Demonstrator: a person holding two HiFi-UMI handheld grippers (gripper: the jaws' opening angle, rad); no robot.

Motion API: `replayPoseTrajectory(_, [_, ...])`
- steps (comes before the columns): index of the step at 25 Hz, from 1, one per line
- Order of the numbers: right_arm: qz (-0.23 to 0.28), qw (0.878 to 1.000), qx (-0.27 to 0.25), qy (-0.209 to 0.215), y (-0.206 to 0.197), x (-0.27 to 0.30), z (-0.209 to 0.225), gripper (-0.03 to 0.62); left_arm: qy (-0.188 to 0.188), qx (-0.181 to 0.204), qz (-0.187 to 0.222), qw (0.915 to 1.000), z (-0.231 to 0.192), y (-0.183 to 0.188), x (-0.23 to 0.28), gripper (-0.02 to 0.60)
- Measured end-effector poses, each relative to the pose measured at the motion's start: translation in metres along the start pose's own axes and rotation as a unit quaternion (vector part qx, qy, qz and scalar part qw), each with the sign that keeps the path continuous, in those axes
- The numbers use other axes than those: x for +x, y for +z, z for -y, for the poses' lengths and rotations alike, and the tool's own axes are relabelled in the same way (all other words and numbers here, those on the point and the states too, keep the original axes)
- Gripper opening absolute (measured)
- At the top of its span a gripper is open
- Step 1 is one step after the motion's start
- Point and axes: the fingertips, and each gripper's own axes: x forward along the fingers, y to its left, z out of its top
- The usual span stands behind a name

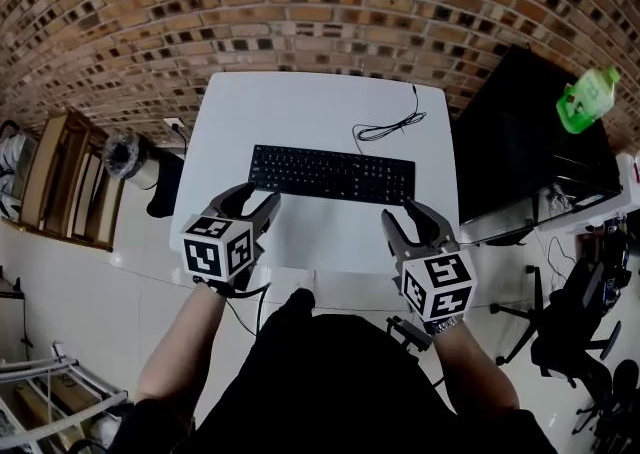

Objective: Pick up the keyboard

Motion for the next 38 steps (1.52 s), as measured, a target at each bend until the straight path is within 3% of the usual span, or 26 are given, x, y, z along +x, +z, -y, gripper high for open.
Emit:
replayPoseTrajectory(11, [-0.056,0.996,0.050,-0.046,-0.024,0.058,0.045,0.175,0.020,-0.047,-0.065,0.9966,-0.090,-0.020,0.054,0.239])
replayPoseTrajectory(27, [-0.119,0.986,0.089,-0.080,-0.065,0.100,0.093,0.214,0.012,-0.106,-0.125,0.9865,-0.143,-0.048,0.105,0.249])
replayPoseTrajectory(33, [-0.156,0.975,0.128,-0.091,-0.101,0.114,0.129,0.258,-0.003,-0.143,-0.153,0.9778,-0.158,-0.064,0.122,0.258])
replayPoseTrajectory(38, [-0.193,0.962,0.171,-0.094,-0.140,0.123,0.156,0.259,-0.020,-0.168,-0.178,0.9693,-0.164,-0.076,0.133,0.259])
